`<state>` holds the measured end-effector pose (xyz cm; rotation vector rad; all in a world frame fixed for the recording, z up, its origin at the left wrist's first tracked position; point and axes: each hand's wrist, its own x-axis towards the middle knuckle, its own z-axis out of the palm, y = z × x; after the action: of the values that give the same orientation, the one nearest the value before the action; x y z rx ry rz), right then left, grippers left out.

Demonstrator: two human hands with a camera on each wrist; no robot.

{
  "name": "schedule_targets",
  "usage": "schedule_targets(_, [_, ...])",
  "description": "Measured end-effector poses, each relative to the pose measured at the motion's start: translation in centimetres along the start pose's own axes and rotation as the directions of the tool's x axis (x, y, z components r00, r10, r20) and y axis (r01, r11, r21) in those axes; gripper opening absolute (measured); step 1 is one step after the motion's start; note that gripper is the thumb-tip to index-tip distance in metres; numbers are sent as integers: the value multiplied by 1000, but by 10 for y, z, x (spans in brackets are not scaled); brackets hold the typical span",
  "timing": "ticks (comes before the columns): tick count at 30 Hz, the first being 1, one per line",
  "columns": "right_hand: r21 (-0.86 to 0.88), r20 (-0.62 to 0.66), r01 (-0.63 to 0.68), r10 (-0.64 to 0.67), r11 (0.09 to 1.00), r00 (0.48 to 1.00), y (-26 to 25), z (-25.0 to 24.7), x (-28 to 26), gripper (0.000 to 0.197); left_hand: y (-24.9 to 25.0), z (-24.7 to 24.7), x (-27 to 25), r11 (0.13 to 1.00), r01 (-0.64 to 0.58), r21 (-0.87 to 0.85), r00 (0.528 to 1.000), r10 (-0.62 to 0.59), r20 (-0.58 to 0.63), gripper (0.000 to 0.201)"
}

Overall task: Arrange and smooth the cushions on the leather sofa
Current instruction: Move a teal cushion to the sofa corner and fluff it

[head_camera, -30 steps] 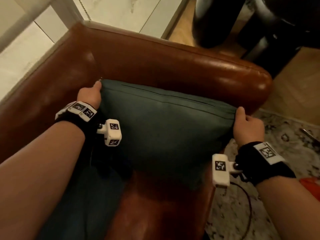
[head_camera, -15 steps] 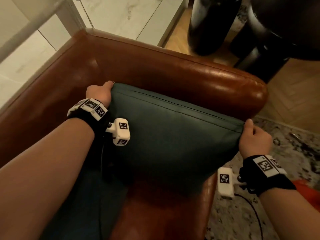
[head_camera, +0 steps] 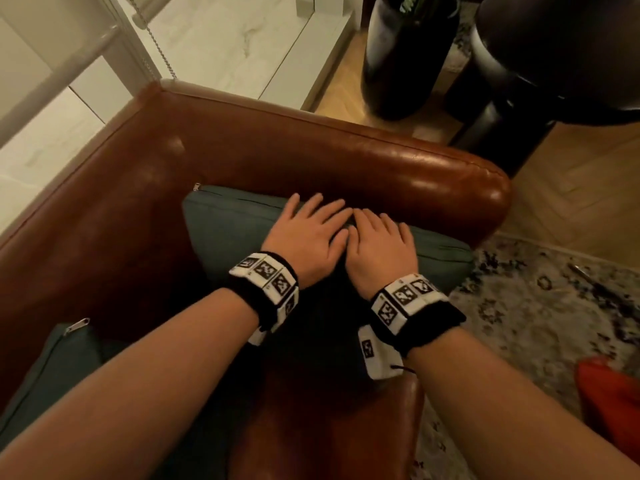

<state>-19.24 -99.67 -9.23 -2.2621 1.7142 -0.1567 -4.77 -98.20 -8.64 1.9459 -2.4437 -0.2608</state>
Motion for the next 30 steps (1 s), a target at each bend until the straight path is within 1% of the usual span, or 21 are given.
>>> schedule_targets(1, [-56,22,-7,9,998,1000,11,8,-1,52,-1,5,1,1000,-16,27,999,15,36,58])
schedule_targets(3, [-121,-4,-42,41,992,999,45,8,-15,54,-27,10,-4,994,-6,108,1000,6,3,56])
schedule_targets(4, [-141,-3,-70,70,987,998,63,6,-22,55,-47,8,-8,991,65,118,998,-64,-8,56])
schedule_targets(5, [-162,15,-117,121,980,993,80,5,-29,55,-67,4,-15,979,168,115,986,-167,-23,55])
schedule_targets(6, [-154,45,-169,178,973,983,91,1,-34,54,-86,0,-22,955,276,111,961,-273,-47,54])
schedule_targets(7, [-101,50,-210,215,973,975,99,-2,-37,53,-99,-4,-29,918,388,83,921,-383,-73,53])
schedule_targets(8, [11,36,-257,256,966,966,104,-5,-38,52,-110,-7,-34,865,502,7,862,-500,-85,52])
schedule_targets(9, [163,3,-302,306,939,952,106,-8,-39,50,-117,-12,-36,778,615,-133,777,-626,-70,52])
schedule_targets(10, [310,-34,-350,378,884,925,107,-13,-37,48,-121,-17,-36,638,716,-283,662,-749,-13,54])
schedule_targets(11, [410,-47,-427,486,806,872,109,-16,-34,45,-125,-23,-34,470,788,-398,536,-841,69,57])
schedule_targets(12, [468,-4,-531,603,706,797,114,-18,-30,46,-127,-28,-33,330,823,-462,439,-885,151,62])
schedule_targets(13, [502,84,-629,690,593,718,117,-21,-28,51,-128,-34,-31,240,829,-505,390,-895,215,66])
schedule_targets(14, [526,177,-690,730,497,660,122,-20,-26,59,-130,-38,-30,190,816,-546,377,-891,252,67])
schedule_targets(15, [553,239,-717,744,423,624,125,-19,-25,63,-132,-40,-29,167,802,-574,376,-888,266,66])
schedule_targets(16, [571,265,-727,753,380,602,126,-19,-24,61,-134,-42,-27,153,795,-587,374,-886,275,65])
schedule_targets(17, [570,272,-734,758,370,593,125,-23,-24,56,-135,-42,-27,144,793,-592,369,-886,280,62])
schedule_targets(19, [549,238,-732,764,404,600,122,-32,-27,50,-136,-43,-25,129,787,-603,364,-886,286,58])
schedule_targets(22, [565,180,-703,768,431,615,124,-37,-33,51,-137,-44,-22,97,777,-622,354,-884,305,61])
schedule_targets(26, [512,189,-725,763,461,619,122,-38,-38,52,-138,-42,-20,81,770,-633,344,-888,305,70])
schedule_targets(28, [491,186,-727,758,479,625,117,-42,-41,51,-139,-40,-22,66,762,-645,363,-868,340,74])
schedule_targets(30, [470,150,-700,733,538,664,113,-45,-40,49,-137,-39,-26,78,750,-657,393,-851,348,72])
